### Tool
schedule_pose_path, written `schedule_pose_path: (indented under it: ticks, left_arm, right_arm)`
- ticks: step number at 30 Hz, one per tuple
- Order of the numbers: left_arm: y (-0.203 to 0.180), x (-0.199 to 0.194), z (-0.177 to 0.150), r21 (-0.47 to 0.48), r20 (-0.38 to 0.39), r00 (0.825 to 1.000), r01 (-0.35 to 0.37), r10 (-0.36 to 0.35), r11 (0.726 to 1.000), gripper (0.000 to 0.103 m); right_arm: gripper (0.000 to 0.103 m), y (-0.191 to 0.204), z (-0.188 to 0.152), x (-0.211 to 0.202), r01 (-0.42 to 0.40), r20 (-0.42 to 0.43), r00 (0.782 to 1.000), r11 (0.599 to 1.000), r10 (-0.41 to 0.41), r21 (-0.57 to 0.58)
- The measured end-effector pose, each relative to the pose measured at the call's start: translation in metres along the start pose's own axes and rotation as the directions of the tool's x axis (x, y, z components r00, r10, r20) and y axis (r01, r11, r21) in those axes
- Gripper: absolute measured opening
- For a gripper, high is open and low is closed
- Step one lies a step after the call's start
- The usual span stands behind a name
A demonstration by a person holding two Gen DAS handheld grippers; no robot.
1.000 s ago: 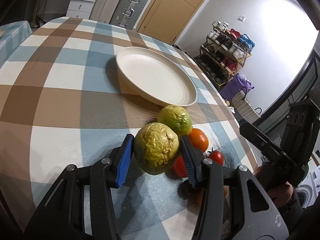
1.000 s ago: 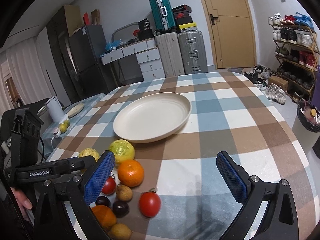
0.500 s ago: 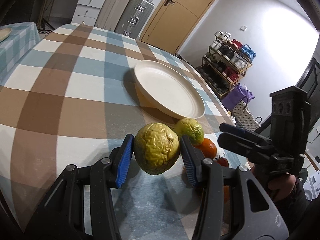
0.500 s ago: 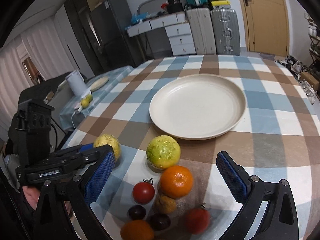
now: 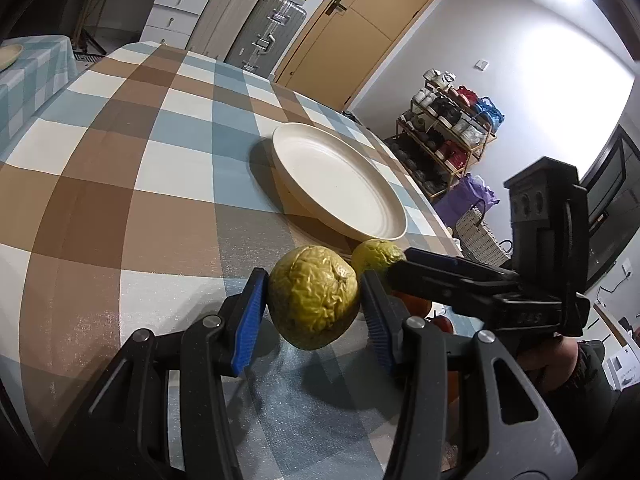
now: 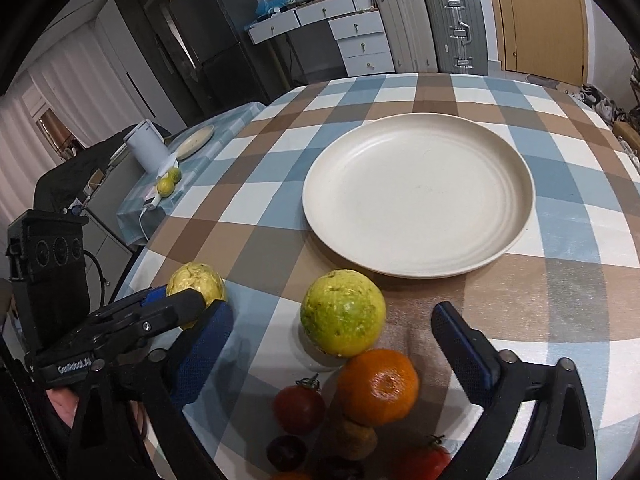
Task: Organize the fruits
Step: 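Lift the yellow guava with the left gripper while the right gripper grasps the green guava, then carry both guavas onto the cream plate and open both grippers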
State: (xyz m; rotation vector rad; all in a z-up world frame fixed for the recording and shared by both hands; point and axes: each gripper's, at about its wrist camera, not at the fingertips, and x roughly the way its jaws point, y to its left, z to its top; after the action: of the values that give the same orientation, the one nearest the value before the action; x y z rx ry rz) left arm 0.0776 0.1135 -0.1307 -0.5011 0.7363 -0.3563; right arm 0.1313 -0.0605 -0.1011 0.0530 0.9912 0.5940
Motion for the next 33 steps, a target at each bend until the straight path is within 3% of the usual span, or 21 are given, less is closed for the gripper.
schedule_pose_path:
  ticks: [2, 8, 10, 12, 22, 25, 33]
  left_arm:
    - [0.001, 0.001, 0.0, 0.0, 0.001, 1.0, 0.003, -0.003, 1.0, 0.044]
    - [0.003, 0.001, 0.0, -0.016, 0.001, 1.0, 0.008, -0.008, 1.0, 0.044]
    - [0.003, 0.001, 0.0, -0.013, 0.002, 1.0, 0.007, -0.007, 1.0, 0.044]
    - [0.003, 0.002, 0.001, -0.008, 0.001, 1.0, 0.003, -0.003, 1.0, 0.044]
    - [0.0, 0.008, 0.003, 0.003, -0.018, 0.999, -0.04, 0.04, 0.999, 0.044]
    - [0.001, 0.01, 0.009, -0.022, -0.036, 0.999, -0.032, 0.031, 0.999, 0.044]
    - [-0.022, 0.013, 0.052, 0.058, 0.025, 0.997, -0.078, 0.077, 0.995, 0.044]
  right_arm:
    - [0.094, 0.002, 0.001, 0.005, 0.011, -0.015, 1.0, 1.0, -0.011, -0.003]
    - [0.073, 0.001, 0.001, 0.013, 0.024, -0.045, 0.999, 1.0, -0.024, 0.007]
    - [0.056, 0.0, 0.001, 0.015, 0.043, -0.056, 0.998, 0.999, -0.042, 0.014]
    - [0.05, -0.004, 0.001, 0.014, 0.039, -0.05, 0.998, 0.999, -0.037, 0.035]
    - [0.049, -0.01, 0.0, -0.004, -0.065, 0.041, 0.997, 0.996, 0.062, 0.058]
    - [0.049, -0.011, 0.0, -0.017, -0.119, 0.096, 0.989, 0.991, 0.113, 0.06]
    - [0.049, -0.033, 0.02, -0.05, -0.186, 0.216, 0.962, 0.981, 0.169, 0.06]
